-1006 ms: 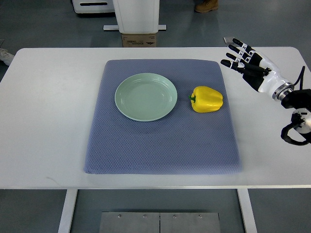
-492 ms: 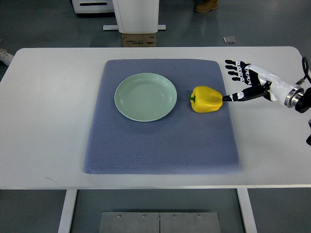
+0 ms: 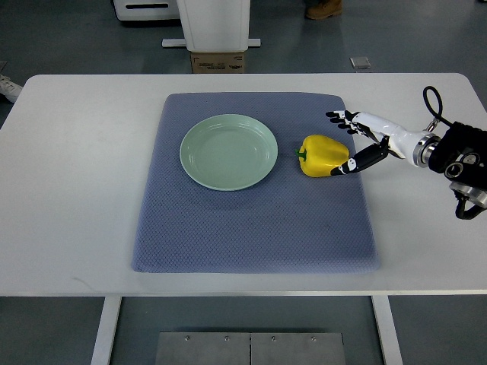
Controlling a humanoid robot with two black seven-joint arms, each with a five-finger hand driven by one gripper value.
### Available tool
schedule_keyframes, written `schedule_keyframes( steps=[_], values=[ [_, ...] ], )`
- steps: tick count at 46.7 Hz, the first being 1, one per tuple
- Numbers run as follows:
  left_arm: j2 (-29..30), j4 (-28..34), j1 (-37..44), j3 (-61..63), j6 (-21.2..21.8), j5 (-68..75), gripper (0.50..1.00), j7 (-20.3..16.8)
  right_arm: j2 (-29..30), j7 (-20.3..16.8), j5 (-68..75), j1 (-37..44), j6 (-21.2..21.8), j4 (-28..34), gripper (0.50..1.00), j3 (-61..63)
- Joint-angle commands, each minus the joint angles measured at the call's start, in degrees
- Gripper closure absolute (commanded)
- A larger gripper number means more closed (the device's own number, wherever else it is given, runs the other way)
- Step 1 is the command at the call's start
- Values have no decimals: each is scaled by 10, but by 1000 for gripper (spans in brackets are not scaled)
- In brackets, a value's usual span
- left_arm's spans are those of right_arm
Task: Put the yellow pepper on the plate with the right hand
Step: 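Close the right hand around the yellow pepper and lift it, then carry the pepper over the green plate and lower it down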
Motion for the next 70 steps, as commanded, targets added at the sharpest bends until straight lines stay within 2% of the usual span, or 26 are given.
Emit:
schedule_keyframes(
  steps=[1,10,22,28,32,34,35,37,38,56,70],
  values=[
    [0,0,0,0,0,-1,500,0,13,-2,-1,2,0,-7,500,-3],
    [0,0,-1,0,0,-1,500,-1,31,-3,-2,2,-2,-15,500,-11],
    [0,0,0,0,0,-1,500,0,60,-3,-6,12,-33,-34,500,-54],
    [0,0,-1,0,0,-1,500,0,68,-4,-6,16,-39,-40,519,-64],
    [0,0,-1,0,0,0,500,-1,72,-4,-6,20,-39,-46,609,-75],
    [0,0,-1,0,0,0,500,0,75,-4,-6,21,-39,-48,676,-80],
    [0,0,0,0,0,-1,500,-1,77,-4,-6,22,-39,-48,740,-83],
    [0,0,-1,0,0,-1,500,0,77,-4,-6,24,-39,-48,926,-90],
    [0,0,-1,0,0,0,500,-1,78,-4,-6,24,-39,-48,996,-93],
    [0,0,-1,0,0,0,500,0,90,0,-8,51,-39,-49,1000,-113],
    [0,0,-1,0,0,-1,500,0,126,-4,1,89,-39,-50,1000,-109]
  ],
)
